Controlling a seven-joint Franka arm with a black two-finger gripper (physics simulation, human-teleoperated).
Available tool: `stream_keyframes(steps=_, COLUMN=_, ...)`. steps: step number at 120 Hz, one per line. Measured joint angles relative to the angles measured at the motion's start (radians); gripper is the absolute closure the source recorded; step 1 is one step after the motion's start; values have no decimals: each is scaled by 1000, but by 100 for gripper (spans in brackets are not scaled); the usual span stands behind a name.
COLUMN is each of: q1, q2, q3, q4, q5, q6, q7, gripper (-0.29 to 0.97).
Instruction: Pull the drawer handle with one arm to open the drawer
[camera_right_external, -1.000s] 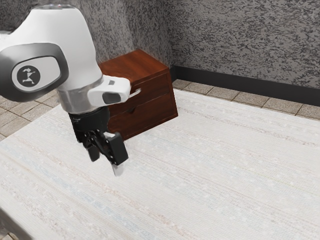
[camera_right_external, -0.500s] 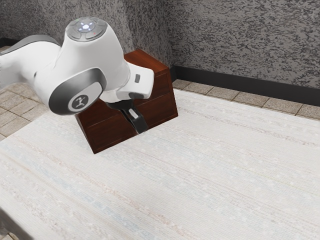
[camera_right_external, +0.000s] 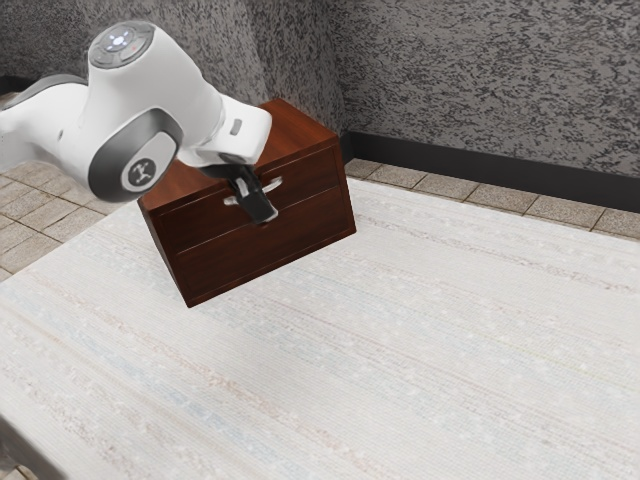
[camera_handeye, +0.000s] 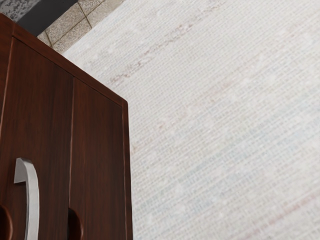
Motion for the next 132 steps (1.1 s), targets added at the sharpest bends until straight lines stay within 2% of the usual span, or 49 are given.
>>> stream_keyframes(steps=4, q1=-87, q2=26, q3=76, q4=10, q5=16, q6=5, q7=13, gripper=0)
stream_keyframes(steps=9, q1=-144, q2=41, q3=134, q4=15, q5=30, q6=9, q7=29, gripper=0)
stream_keyframes(steps=24, q1=-197, q2=55, q3=224, q4=18, q5=53, q6=19, q7=72, gripper=0)
stream_keyframes(steps=33, q1=-274, q2=59, q3=338, q4=22, q5=57, q6=23, q7=94, gripper=0)
stream_keyframes(steps=48, q1=-351, q2=65, q3=410, q4=56, q5=56, q6=22, q7=124, gripper=0)
stream_keyframes(steps=64, q1=-484, q2=75, q3=536, q4=86, q5=33, q6=7, q7=146, gripper=0)
stream_keyframes(steps=84, q1=-536, q2=97, q3=581, q4=126, q5=49, q6=-39, q7=127, gripper=0)
stream_keyframes(steps=94, q1=-637, q2=104, q3=691, q4=148, q5=58, q6=-73, q7=109, gripper=0)
stream_keyframes(steps=100, q1=-667, q2=105, q3=723, q4=155, q5=61, q6=-96, q7=97, gripper=0)
stream_keyframes(steps=118, q1=-708, q2=117, q3=746, q4=177, q5=71, q6=-133, q7=69, gripper=0)
stream_keyframes(steps=132, q1=-739, q2=134, q3=764, q4=193, q5=126, q6=-131, q7=55, gripper=0)
